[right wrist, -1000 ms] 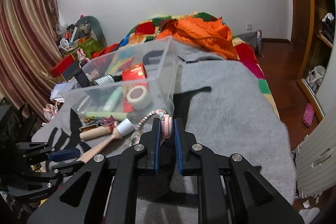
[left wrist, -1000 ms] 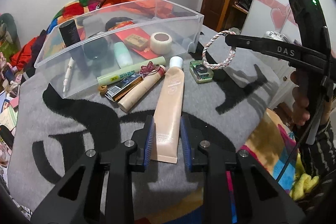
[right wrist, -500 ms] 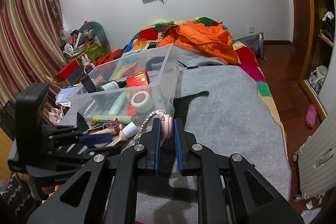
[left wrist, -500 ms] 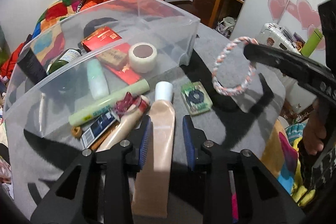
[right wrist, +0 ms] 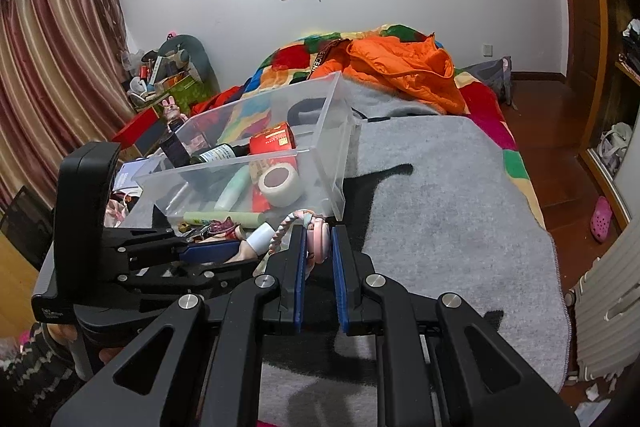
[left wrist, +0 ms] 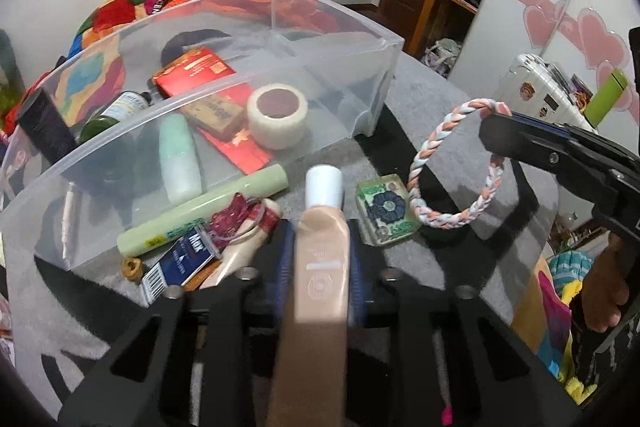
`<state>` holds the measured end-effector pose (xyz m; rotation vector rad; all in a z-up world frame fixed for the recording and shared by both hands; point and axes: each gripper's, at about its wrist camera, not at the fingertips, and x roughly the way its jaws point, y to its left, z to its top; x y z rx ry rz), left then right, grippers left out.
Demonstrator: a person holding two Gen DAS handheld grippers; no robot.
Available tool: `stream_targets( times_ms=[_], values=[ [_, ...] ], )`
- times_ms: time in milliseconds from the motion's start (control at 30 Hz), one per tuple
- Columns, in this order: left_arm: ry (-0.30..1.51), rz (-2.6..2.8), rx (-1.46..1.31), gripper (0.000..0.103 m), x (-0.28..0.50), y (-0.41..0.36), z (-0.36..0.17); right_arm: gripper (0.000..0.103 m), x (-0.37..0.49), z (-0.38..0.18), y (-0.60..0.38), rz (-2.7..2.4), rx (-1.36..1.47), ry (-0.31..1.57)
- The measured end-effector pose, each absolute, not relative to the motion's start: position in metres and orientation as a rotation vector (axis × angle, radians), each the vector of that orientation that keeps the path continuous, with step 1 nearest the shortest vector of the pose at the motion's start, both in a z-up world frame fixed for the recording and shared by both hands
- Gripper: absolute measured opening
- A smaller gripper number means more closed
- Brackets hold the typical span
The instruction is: Organize objects
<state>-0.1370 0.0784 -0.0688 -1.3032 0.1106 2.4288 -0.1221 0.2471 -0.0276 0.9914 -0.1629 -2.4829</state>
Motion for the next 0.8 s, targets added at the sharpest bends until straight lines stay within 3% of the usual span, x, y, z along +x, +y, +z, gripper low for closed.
stream_targets(
  times_ms=[33, 100, 800],
  values=[
    [0.103, 2.433, -1.302, 0.008, -0.136, 0.077, -0.068, 0.011, -0.122, -0.027, 0.247, -2.484, 0.989, -0.162],
    [0.077, 2.442, -1.289, 0.007, -0.131, 0.072, -0.064, 0.011, -0.123, -0.024, 0.246, -2.487, 0.982, -0.162],
    [-0.037, 2.643, -1.046, 0.006, -0.092, 0.018, 0.004, 0.011, -0.134, 0.011, 0.216, -2.483, 0.881, -0.108]
  ],
)
